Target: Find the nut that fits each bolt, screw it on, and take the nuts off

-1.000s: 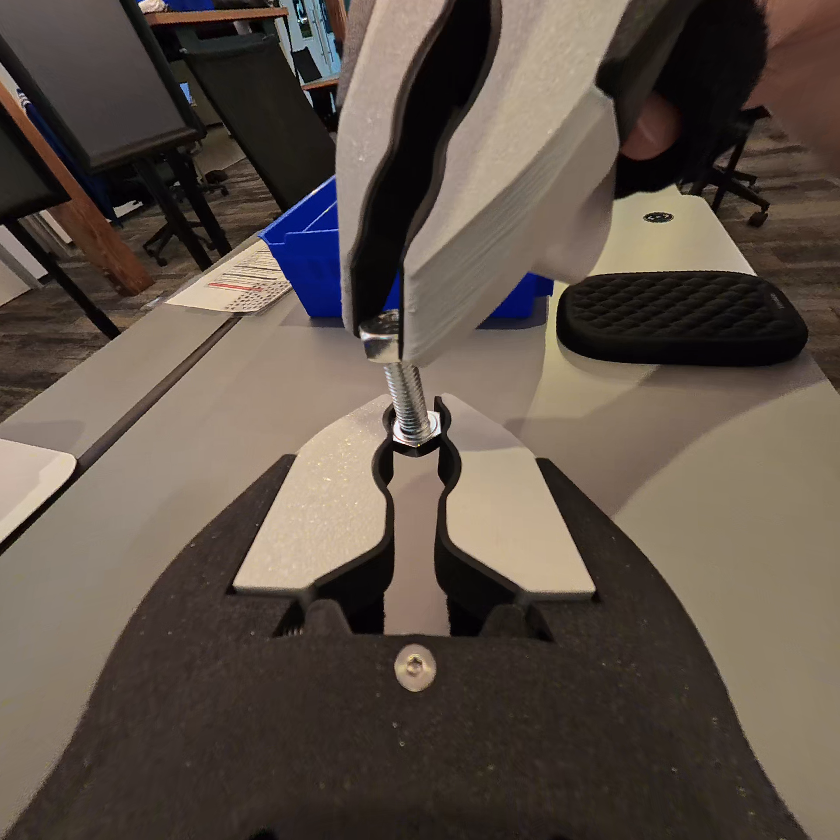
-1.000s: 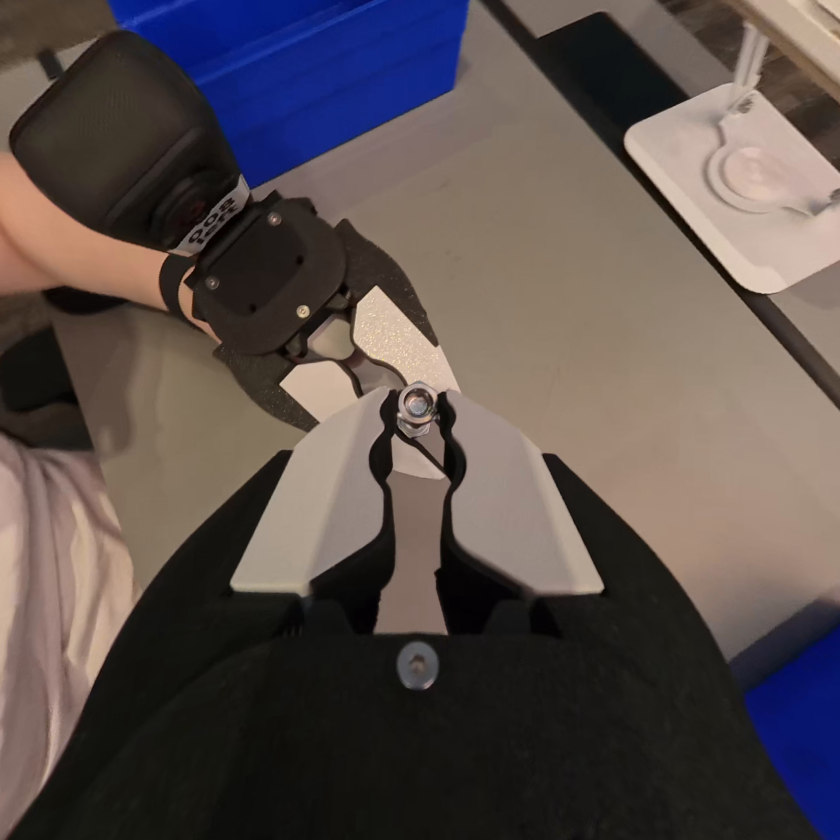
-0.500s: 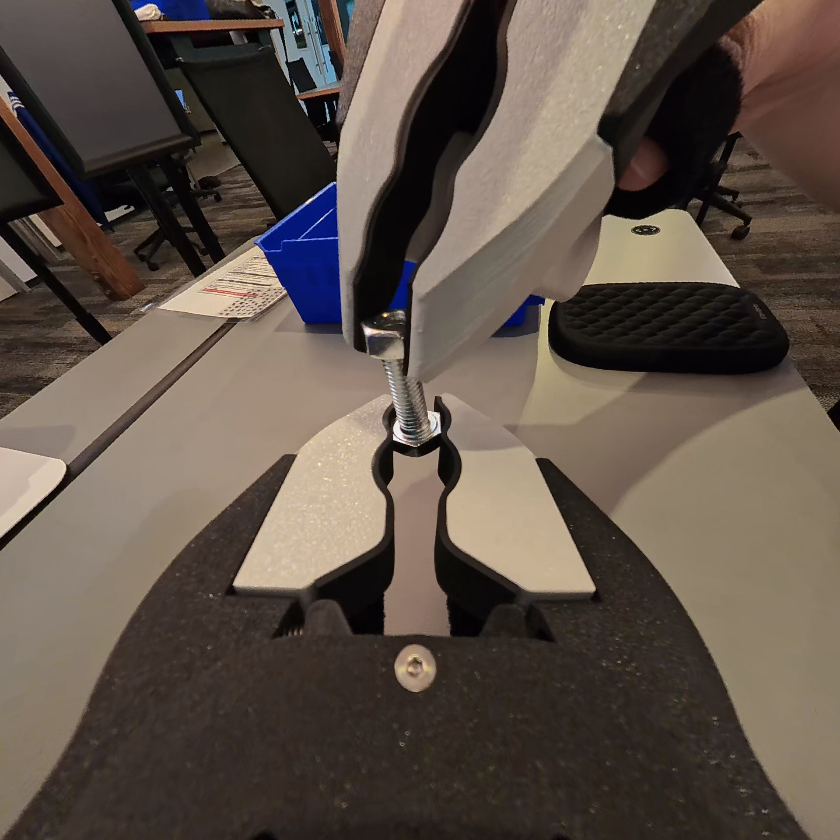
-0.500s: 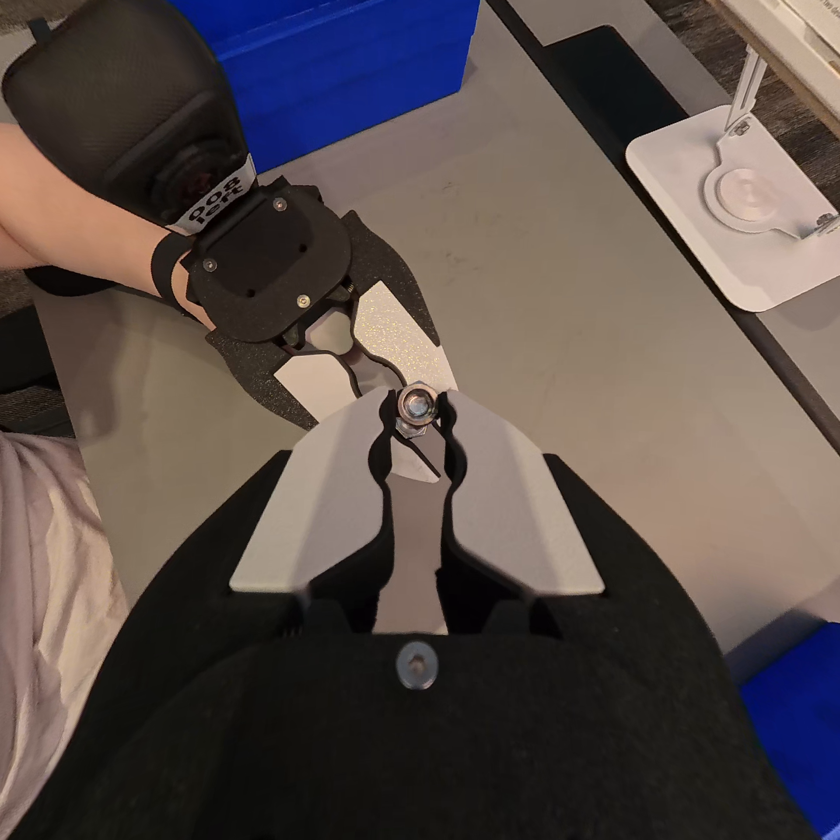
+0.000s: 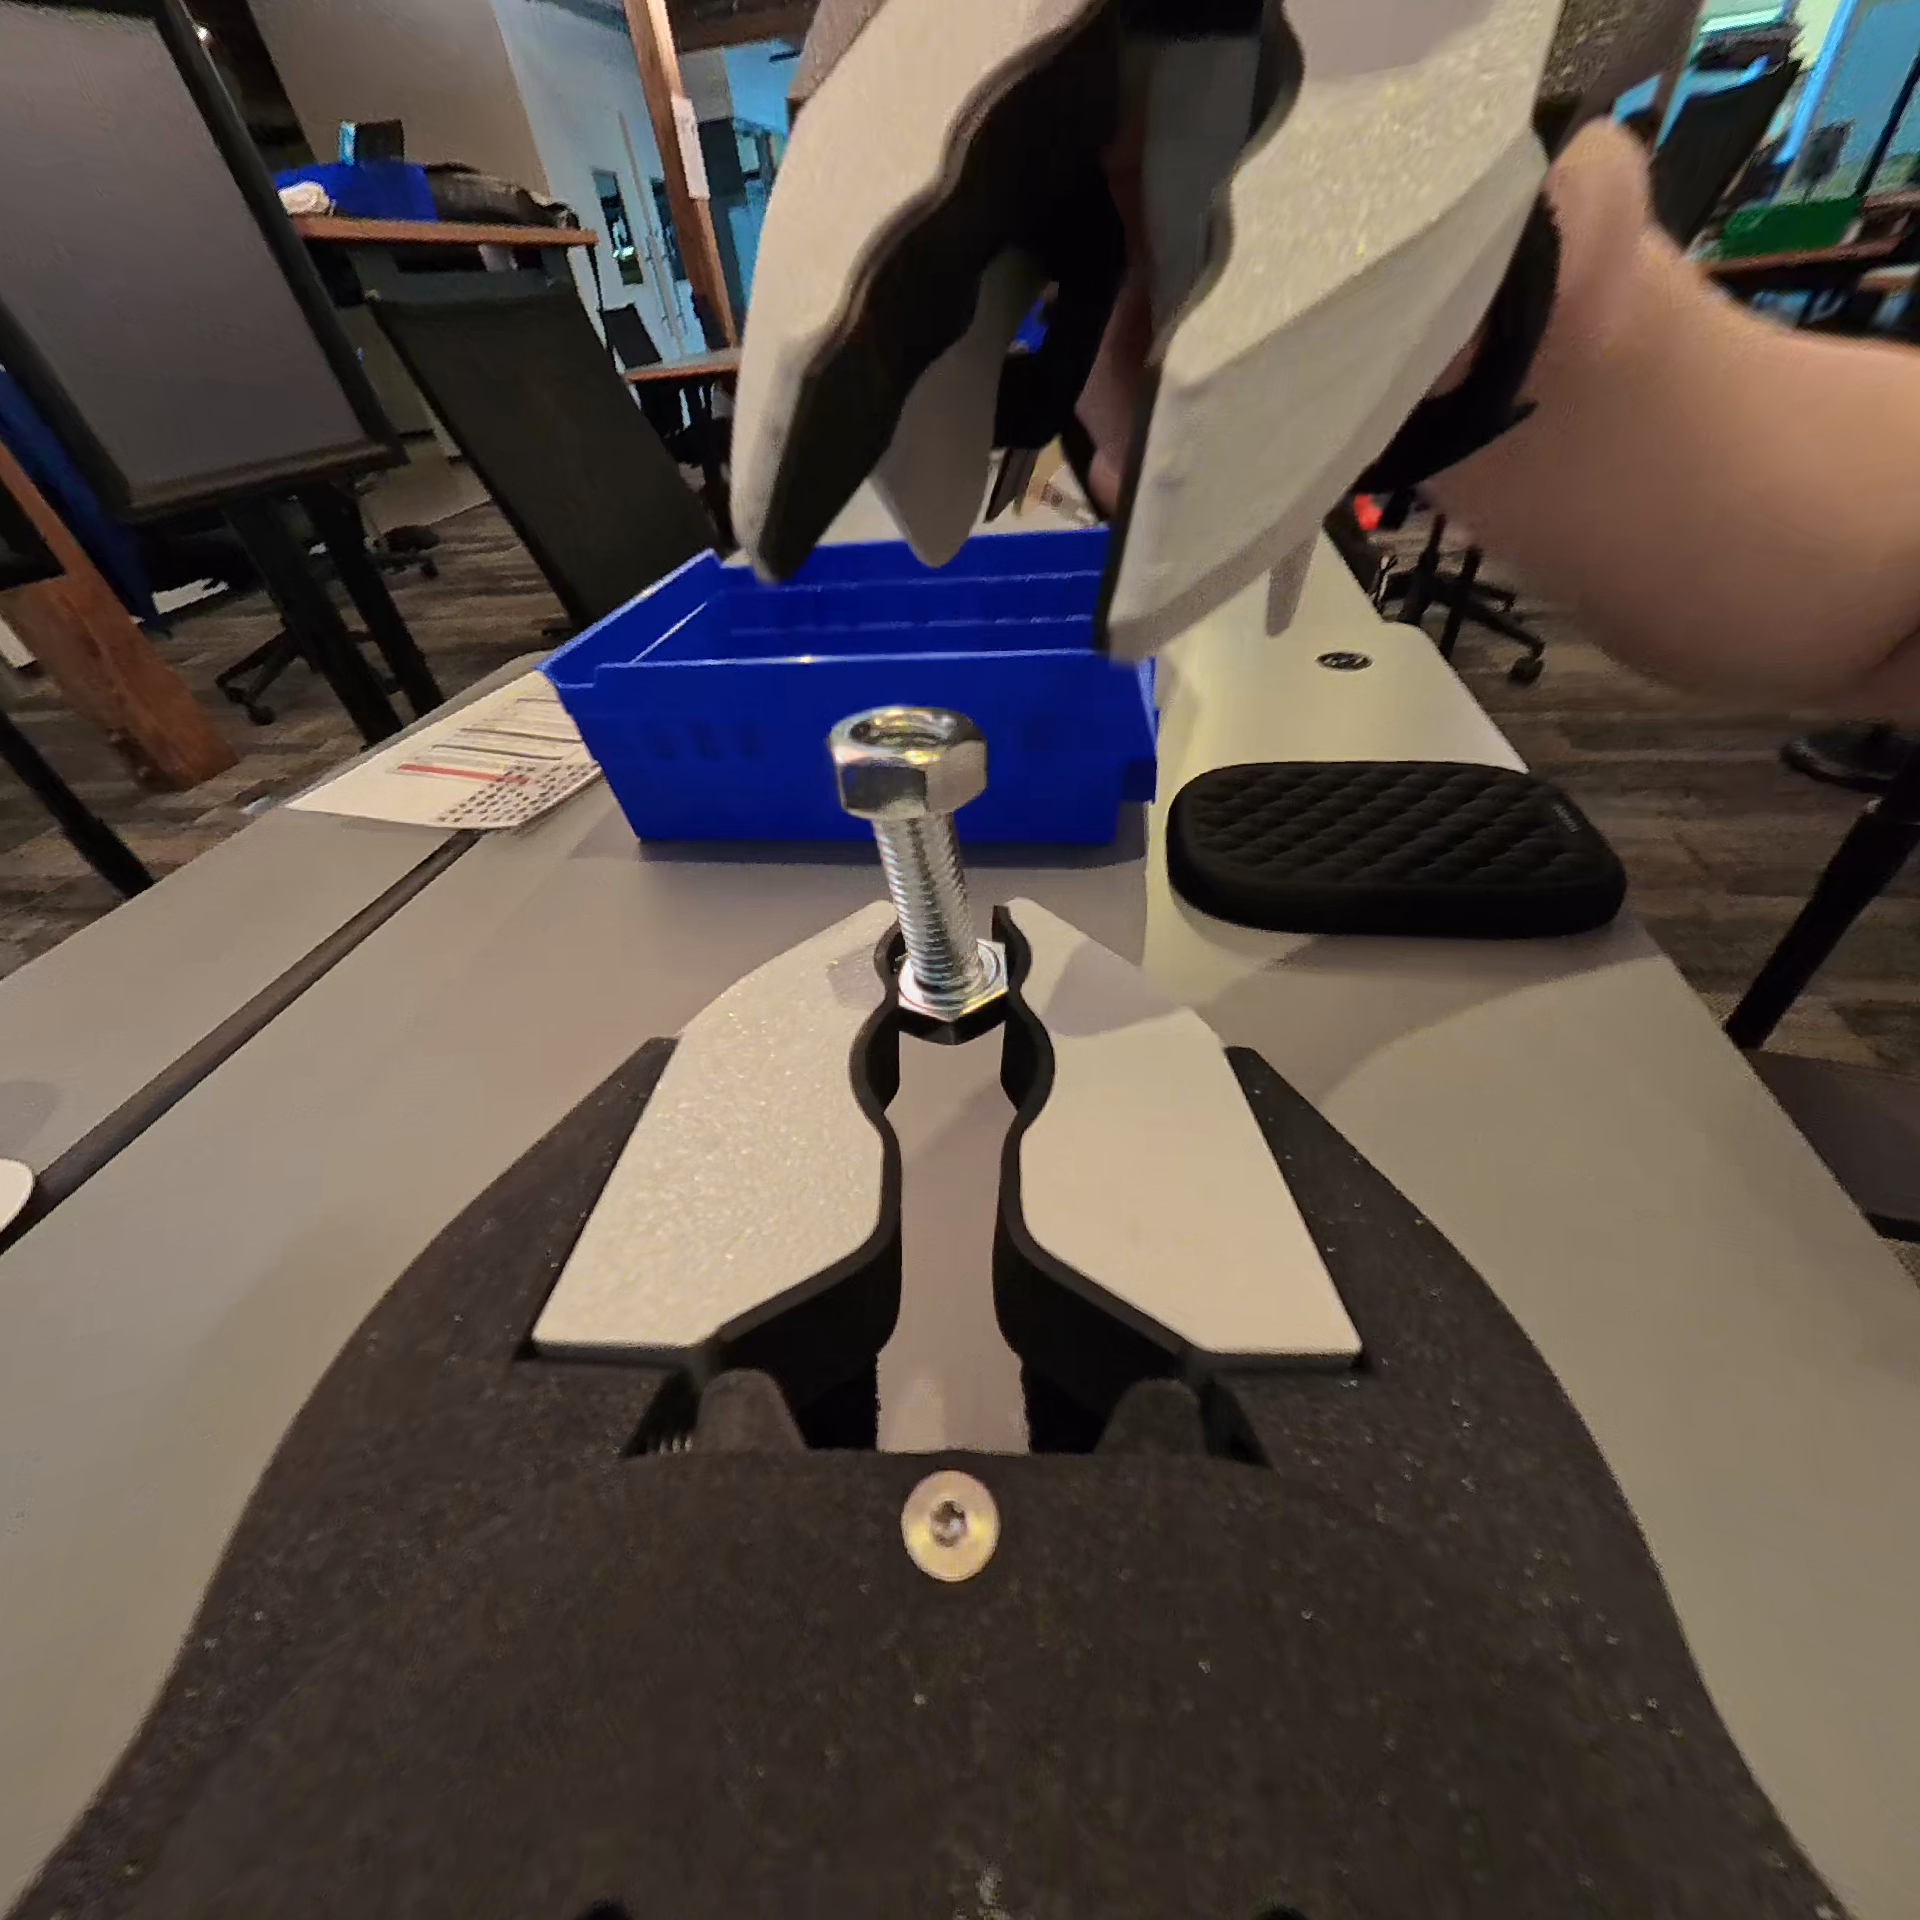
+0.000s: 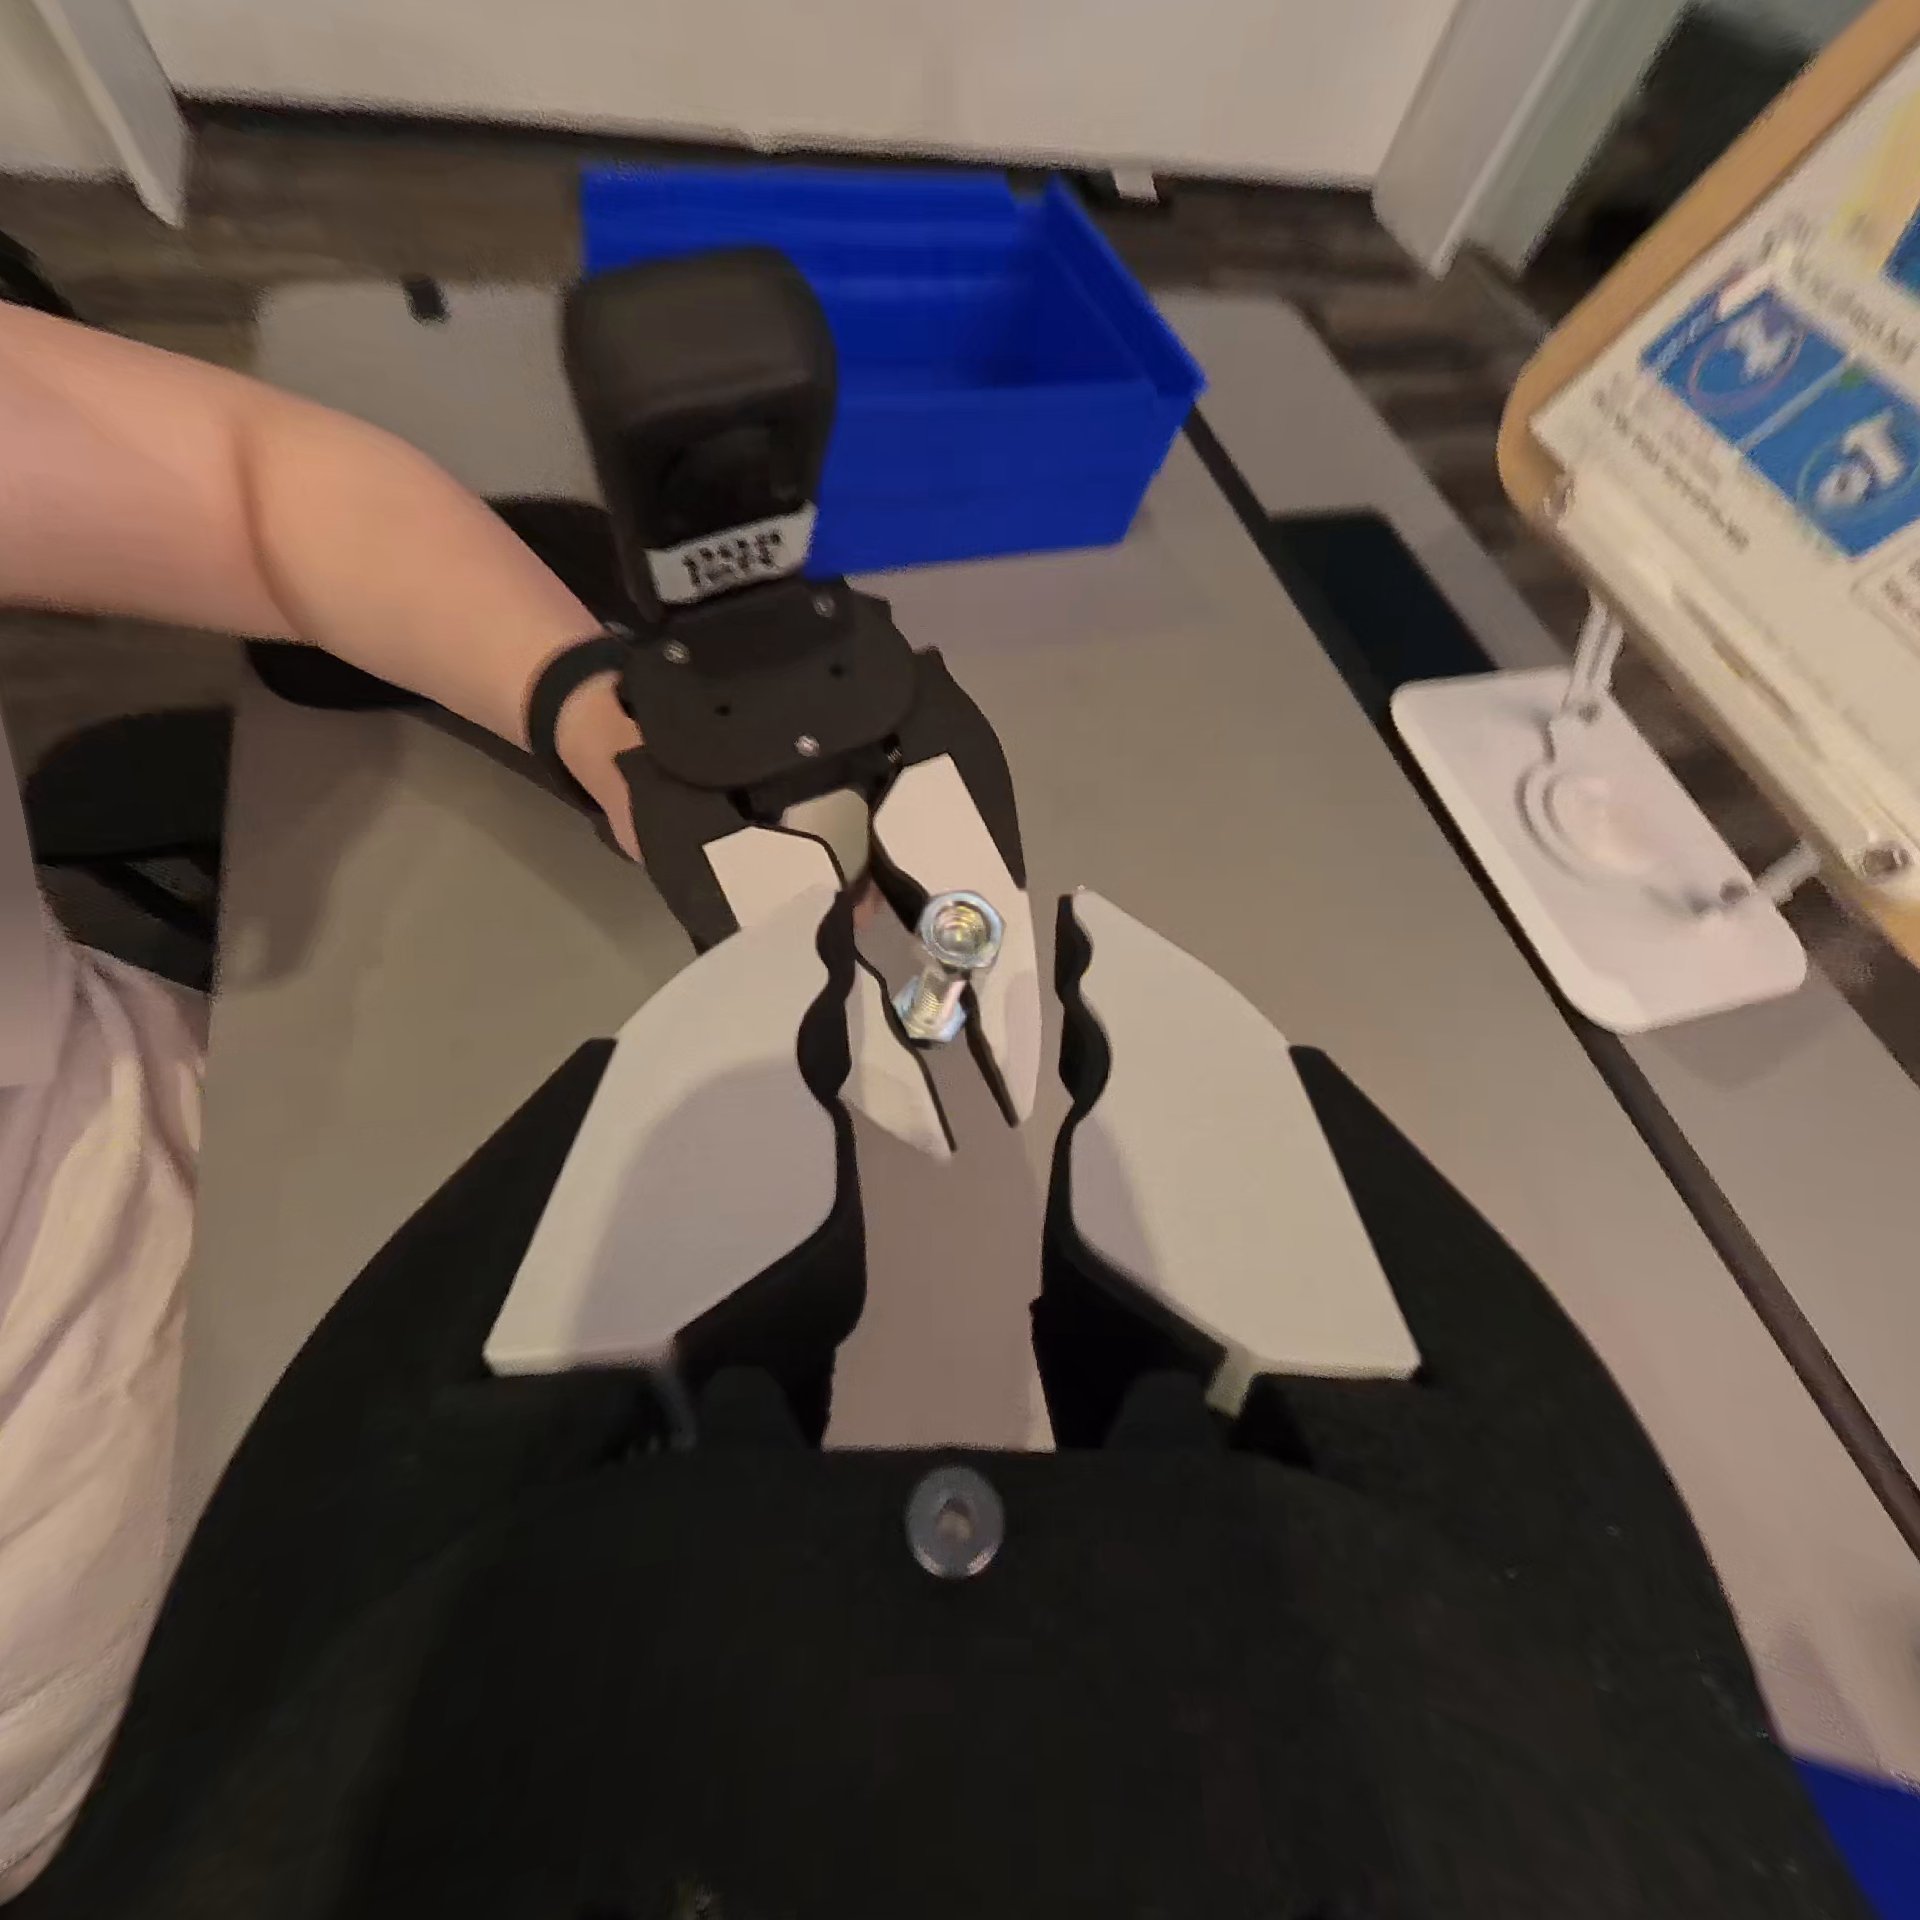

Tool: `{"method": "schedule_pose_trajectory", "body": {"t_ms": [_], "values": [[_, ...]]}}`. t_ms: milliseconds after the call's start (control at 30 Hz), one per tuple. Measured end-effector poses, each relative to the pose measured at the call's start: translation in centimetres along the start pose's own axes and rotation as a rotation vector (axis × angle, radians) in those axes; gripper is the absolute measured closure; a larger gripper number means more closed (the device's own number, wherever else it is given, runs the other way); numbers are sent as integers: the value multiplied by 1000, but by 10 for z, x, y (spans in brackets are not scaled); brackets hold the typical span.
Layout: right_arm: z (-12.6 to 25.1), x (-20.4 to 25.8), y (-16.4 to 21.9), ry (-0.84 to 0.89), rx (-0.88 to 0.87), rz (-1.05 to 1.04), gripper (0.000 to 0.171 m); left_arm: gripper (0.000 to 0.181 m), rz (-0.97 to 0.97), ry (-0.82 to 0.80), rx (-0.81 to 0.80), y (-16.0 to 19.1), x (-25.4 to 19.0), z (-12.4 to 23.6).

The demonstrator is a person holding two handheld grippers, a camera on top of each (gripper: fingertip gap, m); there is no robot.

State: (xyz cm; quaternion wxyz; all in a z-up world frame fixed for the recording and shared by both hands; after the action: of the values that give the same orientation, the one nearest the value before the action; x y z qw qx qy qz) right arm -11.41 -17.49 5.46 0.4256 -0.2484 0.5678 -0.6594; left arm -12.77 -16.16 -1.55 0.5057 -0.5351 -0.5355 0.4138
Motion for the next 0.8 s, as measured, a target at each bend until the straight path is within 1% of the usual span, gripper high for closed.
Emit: {"method": "schedule_pose_trajectory", "body": {"t_ms": [67,167,267,500,667,800], "values": [[5,4,-5,-68,-97,-19,138,167,9,15,-34,-5,-2,1],[9,3,-11,-99,-239,-69,141,167,-3,36,-74,-12,-7,2],[10,3,-12,-118,-316,-114,143,167,-19,49,-87,-14,-11,1],[-1,16,-5,-153,-358,-79,141,167,-24,73,-99,-16,-17,1],[-2,15,0,-160,-354,-99,142,167,-29,82,-100,-17,-19,0],[-4,19,3,-157,-333,-54,142,167,-34,86,-96,-16,-20,0]]}}
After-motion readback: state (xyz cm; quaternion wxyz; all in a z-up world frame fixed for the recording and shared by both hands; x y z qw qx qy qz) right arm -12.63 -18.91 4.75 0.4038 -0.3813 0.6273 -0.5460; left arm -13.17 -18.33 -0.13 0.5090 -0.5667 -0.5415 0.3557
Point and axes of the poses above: each gripper's, where its closed fingertips meet, z back along the fingers, y out of its underside, x = y × z across the jaws, the point moved 3 cm from there along z, back along the fingers, and after that the axes turned 15 degrees about -x, right-handed, at the moved point
